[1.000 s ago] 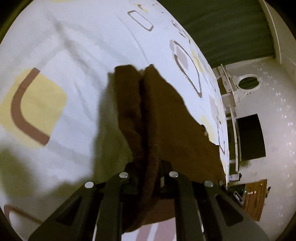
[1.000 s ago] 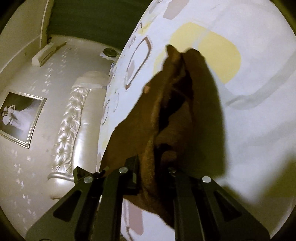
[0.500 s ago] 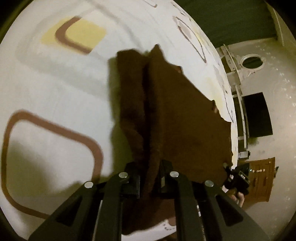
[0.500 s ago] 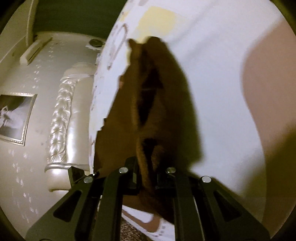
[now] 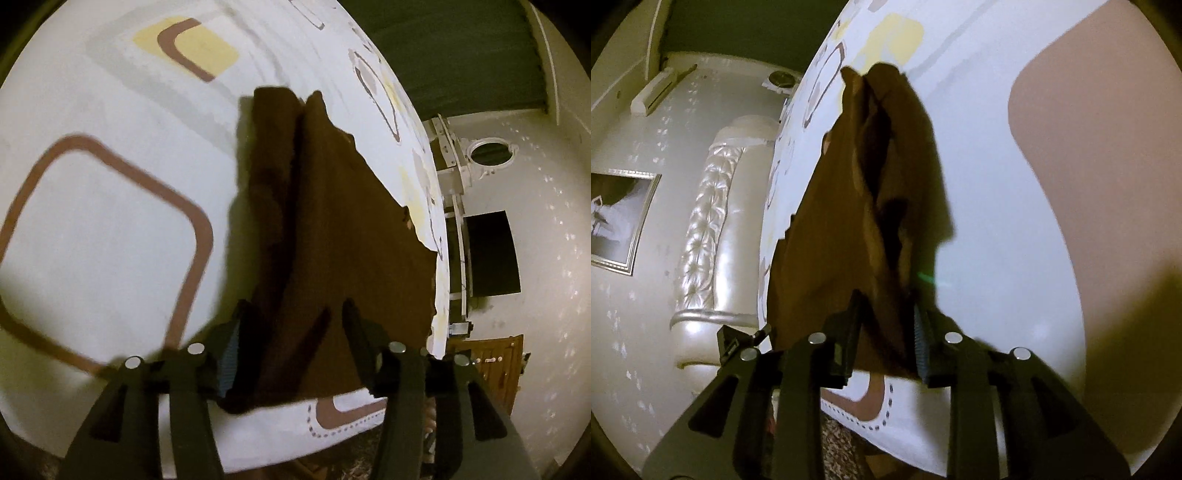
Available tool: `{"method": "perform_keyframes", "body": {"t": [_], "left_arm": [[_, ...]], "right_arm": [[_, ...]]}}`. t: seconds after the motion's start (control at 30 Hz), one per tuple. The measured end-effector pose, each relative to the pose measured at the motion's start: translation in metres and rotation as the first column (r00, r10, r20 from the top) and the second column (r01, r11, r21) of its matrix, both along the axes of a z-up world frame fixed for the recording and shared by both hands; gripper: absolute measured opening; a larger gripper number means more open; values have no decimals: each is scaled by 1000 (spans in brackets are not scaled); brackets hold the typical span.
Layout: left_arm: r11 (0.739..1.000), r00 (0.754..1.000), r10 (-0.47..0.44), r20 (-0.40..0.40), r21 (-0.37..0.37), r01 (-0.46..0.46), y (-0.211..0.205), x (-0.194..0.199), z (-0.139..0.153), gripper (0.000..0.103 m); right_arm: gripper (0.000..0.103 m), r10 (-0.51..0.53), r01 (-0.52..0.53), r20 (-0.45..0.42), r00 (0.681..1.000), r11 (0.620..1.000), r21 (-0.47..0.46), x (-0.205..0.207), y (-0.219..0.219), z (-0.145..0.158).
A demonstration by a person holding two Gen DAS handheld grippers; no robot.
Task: Fold small clothes
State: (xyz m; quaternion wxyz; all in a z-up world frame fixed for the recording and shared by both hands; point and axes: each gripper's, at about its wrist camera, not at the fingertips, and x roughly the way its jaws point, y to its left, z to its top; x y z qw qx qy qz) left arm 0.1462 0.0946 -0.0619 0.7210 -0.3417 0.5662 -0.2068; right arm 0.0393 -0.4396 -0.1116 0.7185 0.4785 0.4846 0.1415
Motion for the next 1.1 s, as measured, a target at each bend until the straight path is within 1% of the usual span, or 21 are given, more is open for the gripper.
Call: {"method": "perform_keyframes", "body": {"t": [0.07, 0.1, 0.13, 0.17, 0.2, 0.33, 0.43, 0.47, 0.53, 0.57, 0.63, 0.67, 0.73, 0.8, 0.83, 0.93, 0.97, 1.03, 1.1], "left_arm": [[999, 1000, -13, 21, 48, 12, -5, -4, 2, 54], [996, 999, -26, 36, 87, 22, -9, -5, 3, 54], [993, 998, -36, 42, 118, 31, -13, -6, 3, 42], [988, 998, -42, 36, 151, 36, -16, -6, 2, 30], [985, 999, -50, 16, 169, 47, -19, -4, -1, 12], [991, 1000, -9, -17, 132, 11, -14, -5, -12, 11], [993, 1000, -10, -5, 120, 11, -11, -8, -11, 12], [993, 1000, -11, -2, 116, 11, -10, -9, -11, 12], [995, 1000, -8, -2, 97, 8, -6, -11, -12, 16], [996, 1000, -4, -4, 88, 4, -6, -11, -12, 17], [998, 1000, 5, -6, 59, -5, -4, -12, -14, 24], [999, 1000, 10, -7, 47, -10, -4, -12, -14, 26], [999, 1000, 10, -4, 30, -10, -5, -13, -14, 34], [1000, 1000, 12, 1, 25, -12, -6, -13, -12, 35], [999, 1000, 11, 4, 30, -11, -7, -14, -12, 35], [999, 1000, -5, 20, 50, 4, -9, -15, -10, 35], [999, 1000, -6, 22, 50, 5, -9, -15, -9, 35], [999, 1000, -4, 22, 44, 3, -8, -15, -10, 35], [1000, 1000, 7, 23, 25, -7, -7, -16, -11, 35]], "right_arm": [[25, -4, 4, 6, 1000, 1000, -8, -2, 3, -2], [23, -7, 7, 8, 1000, 1000, -12, -2, 4, -2], [20, -7, 7, 10, 1000, 1000, -19, -2, 5, -3], [10, -6, 6, 7, 1000, 1000, -29, -1, 4, -3], [7, -6, 6, 0, 1000, 999, -41, 0, 4, -3], [6, -5, 6, 10, 1000, 998, -66, -3, 3, -3], [12, 20, -17, 21, 1000, 988, -150, -2, 3, 10], [14, 13, -8, 21, 1000, 982, -188, -3, 1, 20], [14, -8, 17, 42, 999, 970, -241, -3, -4, 43], [14, -21, 36, 55, 998, 958, -284, -1, -6, 59], [15, -24, 55, 100, 995, 944, -327, 7, 0, 87], [17, -1, 44, 132, 991, 946, -320, 16, 12, 102], [20, 79, -28, 156, 985, 953, -301, 41, 45, 120], [21, 165, -110, 172, 971, 951, -290, 67, 87, 127], [21, 233, -179, 171, 957, 942, -283, 87, 120, 128], [21, 360, -307, 149, 921, 907, -288, 128, 192, 123], [21, 414, -363, 136, 900, 886, -288, 146, 224, 119], [23, 473, -422, 103, 875, 849, -317, 170, 274, 113], [28, 522, -472, 69, 850, 813, -342, 190, 307, 108]]}}
